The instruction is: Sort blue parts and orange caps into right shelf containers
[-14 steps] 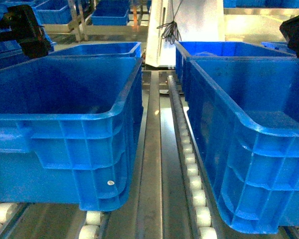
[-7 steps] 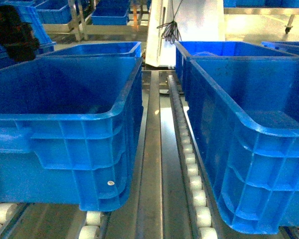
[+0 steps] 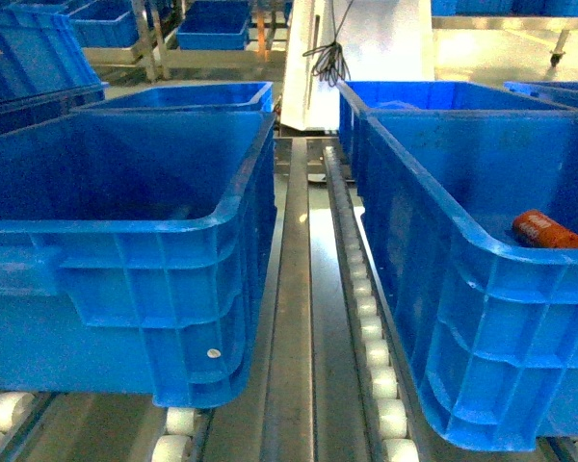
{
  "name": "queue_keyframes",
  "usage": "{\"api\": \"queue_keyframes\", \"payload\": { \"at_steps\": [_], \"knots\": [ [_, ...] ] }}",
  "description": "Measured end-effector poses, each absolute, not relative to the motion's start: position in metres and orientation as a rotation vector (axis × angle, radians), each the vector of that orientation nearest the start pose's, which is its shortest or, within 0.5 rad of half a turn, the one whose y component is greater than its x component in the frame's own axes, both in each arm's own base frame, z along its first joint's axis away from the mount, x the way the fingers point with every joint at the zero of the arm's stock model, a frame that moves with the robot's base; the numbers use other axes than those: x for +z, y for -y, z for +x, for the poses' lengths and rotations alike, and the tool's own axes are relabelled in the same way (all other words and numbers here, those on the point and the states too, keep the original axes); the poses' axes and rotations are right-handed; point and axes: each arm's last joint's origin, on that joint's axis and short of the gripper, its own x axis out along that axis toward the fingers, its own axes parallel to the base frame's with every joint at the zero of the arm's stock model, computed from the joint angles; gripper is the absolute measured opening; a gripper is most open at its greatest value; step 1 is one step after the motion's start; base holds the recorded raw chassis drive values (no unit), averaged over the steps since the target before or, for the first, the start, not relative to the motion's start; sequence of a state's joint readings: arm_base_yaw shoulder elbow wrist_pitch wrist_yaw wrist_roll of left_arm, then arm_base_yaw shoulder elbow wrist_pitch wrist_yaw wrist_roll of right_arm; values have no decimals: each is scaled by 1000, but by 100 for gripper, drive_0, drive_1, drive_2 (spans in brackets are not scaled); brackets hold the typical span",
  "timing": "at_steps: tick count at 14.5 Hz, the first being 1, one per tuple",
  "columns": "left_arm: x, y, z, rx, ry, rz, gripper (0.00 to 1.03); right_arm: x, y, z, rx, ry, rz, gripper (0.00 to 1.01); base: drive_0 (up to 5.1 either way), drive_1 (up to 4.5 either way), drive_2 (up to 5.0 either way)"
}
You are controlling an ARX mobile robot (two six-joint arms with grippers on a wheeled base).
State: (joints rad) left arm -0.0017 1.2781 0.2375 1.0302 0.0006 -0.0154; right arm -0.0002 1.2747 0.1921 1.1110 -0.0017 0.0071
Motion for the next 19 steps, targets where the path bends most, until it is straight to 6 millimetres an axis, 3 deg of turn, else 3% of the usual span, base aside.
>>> {"api": "queue_keyframes", "payload": {
  "at_steps": [2, 3, 8, 15, 19],
  "knots": [
    [166, 0, 197, 0, 4, -15, 2, 157, 0, 188, 0, -44, 7, 1, 0, 0, 0],
    [158, 0, 189, 0, -40, -15, 2, 162, 0, 182, 0, -13, 7, 1, 0, 0, 0],
    [162, 0, 155, 0, -19, -15, 2, 164, 0, 151, 0, -9, 7, 1, 0, 0, 0],
    [170, 0, 122, 0, 9, -15, 2, 171, 0, 120, 0, 14, 7, 1, 0, 0, 0],
    [170, 0, 114, 0, 13, -15, 2, 171, 0, 113, 0, 14, 7, 1, 0, 0, 0]
  ]
}}
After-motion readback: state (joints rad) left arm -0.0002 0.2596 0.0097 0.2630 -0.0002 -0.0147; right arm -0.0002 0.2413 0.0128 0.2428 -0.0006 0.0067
